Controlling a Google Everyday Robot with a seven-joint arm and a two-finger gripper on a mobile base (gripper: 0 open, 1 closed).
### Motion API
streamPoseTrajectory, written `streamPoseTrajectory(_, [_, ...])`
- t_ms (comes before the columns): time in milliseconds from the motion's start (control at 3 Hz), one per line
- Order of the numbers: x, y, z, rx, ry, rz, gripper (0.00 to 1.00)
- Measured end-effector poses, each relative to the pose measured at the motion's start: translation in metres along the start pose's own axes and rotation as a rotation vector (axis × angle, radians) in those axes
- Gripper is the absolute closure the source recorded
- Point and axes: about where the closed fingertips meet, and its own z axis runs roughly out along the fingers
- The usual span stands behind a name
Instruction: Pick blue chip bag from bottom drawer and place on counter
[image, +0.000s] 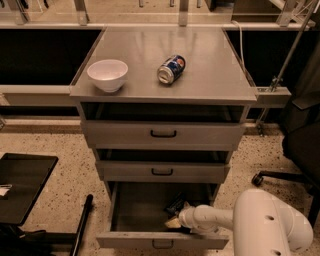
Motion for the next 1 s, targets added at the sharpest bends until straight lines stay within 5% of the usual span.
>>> streamPoseTrajectory(1000, [0.0, 0.0001, -0.0001, 0.0, 0.0, 0.0, 0.89])
